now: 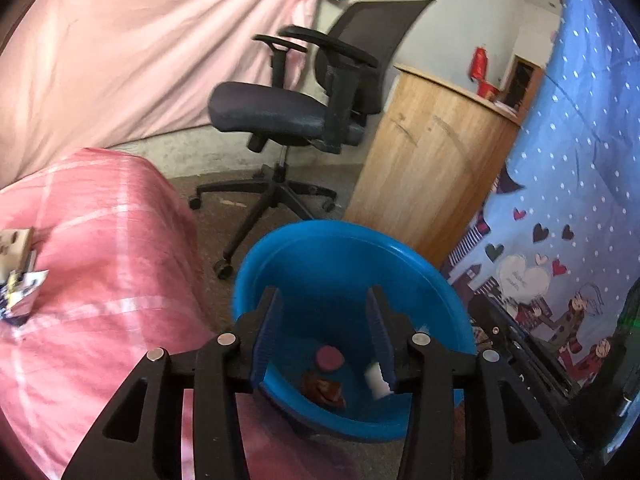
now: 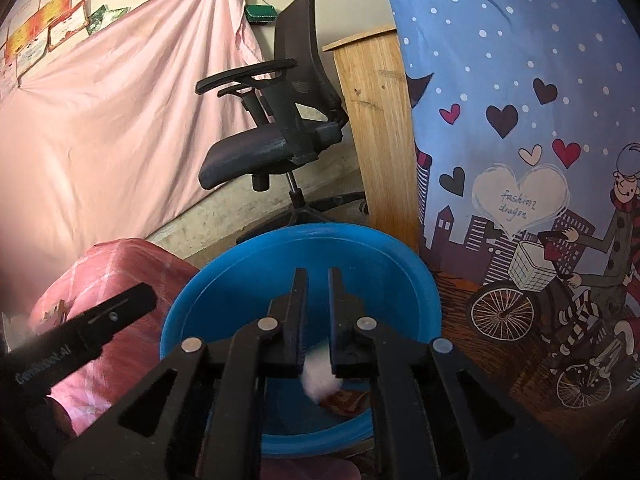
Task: Collect trash
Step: 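Open left tool releasing binder clip while right tool releases leaflet into basin, then move both open tools back over the remaining trash on the bed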
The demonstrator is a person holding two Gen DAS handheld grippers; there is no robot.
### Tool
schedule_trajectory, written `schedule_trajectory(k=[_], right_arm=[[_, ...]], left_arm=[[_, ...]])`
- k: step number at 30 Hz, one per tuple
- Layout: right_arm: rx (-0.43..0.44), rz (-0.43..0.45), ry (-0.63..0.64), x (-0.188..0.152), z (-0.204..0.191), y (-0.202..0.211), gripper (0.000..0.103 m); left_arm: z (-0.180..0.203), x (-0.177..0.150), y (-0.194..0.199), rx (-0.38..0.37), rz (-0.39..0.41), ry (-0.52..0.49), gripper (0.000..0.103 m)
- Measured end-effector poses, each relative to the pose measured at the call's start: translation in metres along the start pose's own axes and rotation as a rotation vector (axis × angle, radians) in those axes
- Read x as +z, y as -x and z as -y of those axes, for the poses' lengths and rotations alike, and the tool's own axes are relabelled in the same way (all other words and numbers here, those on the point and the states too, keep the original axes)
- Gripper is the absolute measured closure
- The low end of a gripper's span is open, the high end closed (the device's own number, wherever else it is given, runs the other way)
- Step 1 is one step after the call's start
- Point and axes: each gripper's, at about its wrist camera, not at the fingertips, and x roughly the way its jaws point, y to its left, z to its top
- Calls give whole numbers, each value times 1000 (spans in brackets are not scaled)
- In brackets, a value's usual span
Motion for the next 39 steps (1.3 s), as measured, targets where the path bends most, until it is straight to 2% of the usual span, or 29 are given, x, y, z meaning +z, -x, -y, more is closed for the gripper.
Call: schedule_trajectory(k=[3, 8, 13, 16, 18, 21, 23, 25, 26, 31, 39], right_arm=[[8, 17, 5, 0, -3, 4, 49], [41, 72, 28, 3, -12, 16, 38], [99, 155, 79, 6, -32, 36, 15], [135, 210, 99, 9, -45, 49, 4], [164, 240, 109, 9, -53, 57, 0], [206, 281, 133, 10, -66, 67, 0], [241, 308, 154, 10, -77, 73, 0], [277, 322, 167, 9, -87, 78, 0], [287, 327, 172, 9, -90, 79, 0], [354, 339, 208, 6, -119, 86, 0], [439, 337, 282, -6, -164, 88, 0]], left_arm=[[-7, -1, 10, 11, 21, 36, 59], [-15, -2, 35, 43, 76, 37, 59], [-25, -3, 67, 76, 163, 29, 47], [-35, -7, 88, 116, 212, 27, 46], [-44, -10, 102, 151, 241, 26, 43], [-58, -17, 121, 205, 290, 39, 21], [-69, -23, 134, 228, 338, 60, 17], [-81, -29, 147, 254, 377, 82, 5], [-85, -32, 153, 271, 394, 92, 3], [-108, -46, 184, 347, 467, 100, 2], [-142, -65, 220, 451, 523, 128, 2]])
